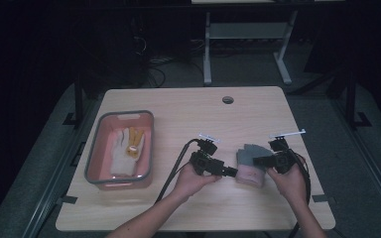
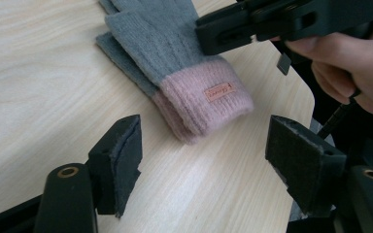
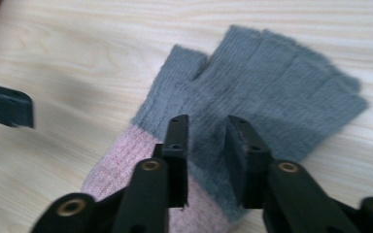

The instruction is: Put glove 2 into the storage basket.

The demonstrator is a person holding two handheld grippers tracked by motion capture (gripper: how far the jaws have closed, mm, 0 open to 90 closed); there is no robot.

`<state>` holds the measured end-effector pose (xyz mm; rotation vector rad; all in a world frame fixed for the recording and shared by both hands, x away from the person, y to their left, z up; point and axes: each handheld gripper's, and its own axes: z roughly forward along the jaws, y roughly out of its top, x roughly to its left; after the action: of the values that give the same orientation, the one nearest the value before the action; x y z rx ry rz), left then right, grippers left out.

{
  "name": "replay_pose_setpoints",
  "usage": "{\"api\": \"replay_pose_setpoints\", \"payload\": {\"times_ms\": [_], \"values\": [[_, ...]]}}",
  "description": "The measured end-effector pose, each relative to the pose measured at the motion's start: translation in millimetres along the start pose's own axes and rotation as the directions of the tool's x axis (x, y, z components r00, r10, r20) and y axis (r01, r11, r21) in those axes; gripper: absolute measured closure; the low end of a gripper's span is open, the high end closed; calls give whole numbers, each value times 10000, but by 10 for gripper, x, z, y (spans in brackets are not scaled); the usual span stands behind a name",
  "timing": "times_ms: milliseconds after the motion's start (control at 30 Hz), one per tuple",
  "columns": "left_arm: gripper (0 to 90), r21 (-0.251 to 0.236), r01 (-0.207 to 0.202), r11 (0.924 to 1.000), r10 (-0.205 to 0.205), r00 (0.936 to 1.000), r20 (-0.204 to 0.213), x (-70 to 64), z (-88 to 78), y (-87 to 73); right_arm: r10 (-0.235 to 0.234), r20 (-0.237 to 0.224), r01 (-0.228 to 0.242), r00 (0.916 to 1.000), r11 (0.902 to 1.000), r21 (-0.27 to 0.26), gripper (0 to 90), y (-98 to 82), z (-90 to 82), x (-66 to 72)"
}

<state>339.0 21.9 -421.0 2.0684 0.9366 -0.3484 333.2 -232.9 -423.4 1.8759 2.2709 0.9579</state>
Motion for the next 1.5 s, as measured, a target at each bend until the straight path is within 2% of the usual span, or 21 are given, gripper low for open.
{"api": "replay_pose_setpoints", "payload": {"times_ms": [167,400,467,533,600,633,667,700,800,967,1067,1100,1133,1167,1233,1500], "values": [[318,44,175,9998,-174,9998,-136,10,120,34,409,-209,-417,9989,9985,-364,591,-24,-83,-120],[346,199,658,9976,-654,9977,-195,42,308,82,929,-604,-955,9938,9946,-406,517,-102,-104,-276],[347,349,778,9964,-770,9968,-222,64,359,83,1110,-756,-1144,9909,9925,-422,507,-133,-106,-320],[353,266,1068,9939,-1062,9941,-223,76,411,84,1230,-907,-1271,9883,9910,-411,492,-163,-95,-361],[354,339,1174,9925,-1165,9928,-287,100,448,90,1286,-1003,-1336,9866,9900,-450,482,-185,-77,-401],[367,337,1227,9919,-1214,9919,-383,101,462,93,1482,-1111,-1541,9827,9870,-464,479,-196,-74,-420],[372,331,1333,9905,-1319,9904,-416,104,478,95,1476,-1153,-1544,9823,9867,-518,479,-204,-66,-441],[372,342,1371,9900,-1359,9901,-353,107,490,96,1634,-1215,-1705,9791,9840,-509,479,-209,-64,-455],[373,515,1296,9902,-1272,9907,-481,99,536,95,1806,-1350,-1888,9743,9807,-509,476,-226,-40,-505],[404,565,1401,9885,-1385,9899,-306,79,605,93,2213,-1644,-2315,9612,9718,-450,476,-249,24,-558],[418,651,1468,9870,-1442,9886,-426,66,639,93,2268,-1706,-2368,9589,9707,-407,476,-260,70,-569],[418,796,1375,9873,-1339,9898,-485,72,643,91,2342,-1692,-2439,9573,9690,-389,476,-262,81,-565],[419,751,1473,9862,-1439,9884,-493,68,657,86,2387,-1717,-2482,9558,9680,-361,477,-265,91,-565],[421,901,1331,9870,-1291,9904,-484,81,653,82,2441,-1709,-2531,9546,9669,-326,477,-268,102,-566],[438,789,1375,9874,-1332,9894,-570,58,666,80,2485,-1810,-2599,9516,9647,-417,491,-279,118,-576],[483,961,1088,9894,-1034,9928,-597,57,673,83,2549,-1829,-2680,9495,9621,-503,533,-282,147,-544]]}}
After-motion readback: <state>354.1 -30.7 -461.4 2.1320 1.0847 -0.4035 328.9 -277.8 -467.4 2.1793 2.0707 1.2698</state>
